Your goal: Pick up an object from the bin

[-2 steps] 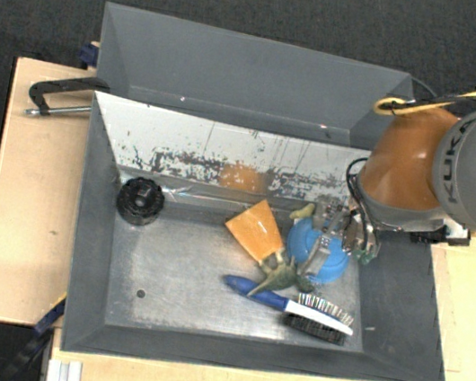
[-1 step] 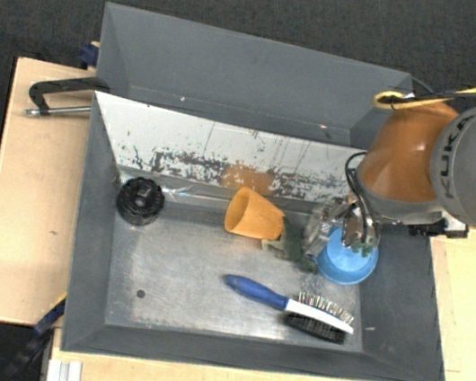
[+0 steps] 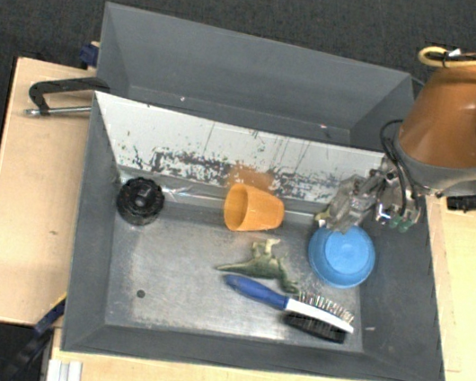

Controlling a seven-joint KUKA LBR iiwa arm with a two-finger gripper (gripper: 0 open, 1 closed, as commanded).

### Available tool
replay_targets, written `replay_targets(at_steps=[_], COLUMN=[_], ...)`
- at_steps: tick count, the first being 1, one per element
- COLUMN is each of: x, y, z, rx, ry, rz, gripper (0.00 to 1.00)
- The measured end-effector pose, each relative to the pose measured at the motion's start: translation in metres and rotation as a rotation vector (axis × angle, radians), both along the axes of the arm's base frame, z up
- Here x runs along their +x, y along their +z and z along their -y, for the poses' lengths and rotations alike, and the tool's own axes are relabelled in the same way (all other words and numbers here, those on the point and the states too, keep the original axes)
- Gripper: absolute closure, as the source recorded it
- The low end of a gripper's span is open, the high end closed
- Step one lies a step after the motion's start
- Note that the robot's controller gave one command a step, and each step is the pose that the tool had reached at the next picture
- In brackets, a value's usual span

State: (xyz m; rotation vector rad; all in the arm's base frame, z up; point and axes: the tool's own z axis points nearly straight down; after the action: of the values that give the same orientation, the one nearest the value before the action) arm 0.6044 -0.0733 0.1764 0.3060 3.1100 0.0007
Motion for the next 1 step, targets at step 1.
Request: replay_targets(at_steps=[1], x=[-0.0022], y=[-0.0054], z=[-0.0003], rx=[0.001], ry=[0.001], rz=[-0.010], gripper=[0.00])
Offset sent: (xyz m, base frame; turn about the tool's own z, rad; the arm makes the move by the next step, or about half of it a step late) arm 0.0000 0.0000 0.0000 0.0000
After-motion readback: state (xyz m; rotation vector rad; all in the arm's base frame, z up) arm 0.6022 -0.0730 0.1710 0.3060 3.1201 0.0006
